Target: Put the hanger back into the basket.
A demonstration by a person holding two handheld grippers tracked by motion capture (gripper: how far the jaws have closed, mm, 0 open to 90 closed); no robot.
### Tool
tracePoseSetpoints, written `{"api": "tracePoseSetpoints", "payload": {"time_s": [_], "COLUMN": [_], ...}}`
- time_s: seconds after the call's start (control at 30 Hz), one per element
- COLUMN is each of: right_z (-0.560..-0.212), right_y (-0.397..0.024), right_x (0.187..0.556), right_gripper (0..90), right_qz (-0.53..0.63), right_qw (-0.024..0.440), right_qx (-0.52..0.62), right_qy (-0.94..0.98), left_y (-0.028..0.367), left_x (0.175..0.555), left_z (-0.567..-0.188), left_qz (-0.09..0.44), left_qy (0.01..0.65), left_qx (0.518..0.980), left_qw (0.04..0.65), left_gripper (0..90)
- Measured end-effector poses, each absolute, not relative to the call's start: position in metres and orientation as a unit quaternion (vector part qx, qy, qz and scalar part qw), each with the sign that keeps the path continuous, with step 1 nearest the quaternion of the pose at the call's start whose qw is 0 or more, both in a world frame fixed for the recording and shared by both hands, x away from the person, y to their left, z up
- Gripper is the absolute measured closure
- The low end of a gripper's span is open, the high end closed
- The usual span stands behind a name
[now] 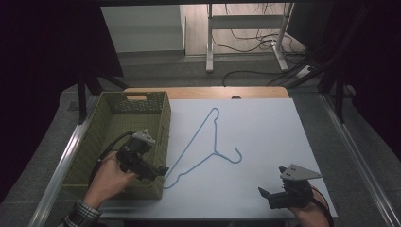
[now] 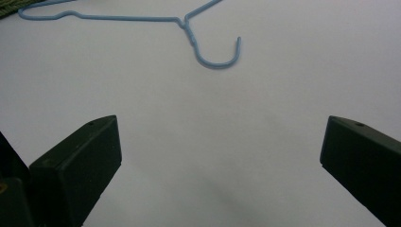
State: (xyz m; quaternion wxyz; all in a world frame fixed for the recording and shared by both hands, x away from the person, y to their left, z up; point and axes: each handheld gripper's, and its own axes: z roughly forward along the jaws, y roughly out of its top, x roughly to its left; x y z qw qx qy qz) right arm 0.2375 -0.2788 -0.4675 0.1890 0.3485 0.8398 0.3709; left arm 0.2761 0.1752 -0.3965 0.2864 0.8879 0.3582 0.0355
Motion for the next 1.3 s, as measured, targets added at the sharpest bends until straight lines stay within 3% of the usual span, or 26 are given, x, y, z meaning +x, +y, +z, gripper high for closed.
{"api": "tracePoseSetpoints", "payload": {"time_s": [1.3], "right_z": [-0.468], "right_y": [-0.279], "right_x": [0.238], "right_gripper": [0.0], "right_qz": [0.370], "right_qw": [0.184], "right_qx": [0.345], "right_qy": [0.843], "left_y": [0.063], "left_x": [0.337], "left_z": [-0.428], "left_qz": [0.012], "left_qy": [0.303], "left_qx": [0.933], "left_qw": [0.195], "left_gripper": [0.0]}}
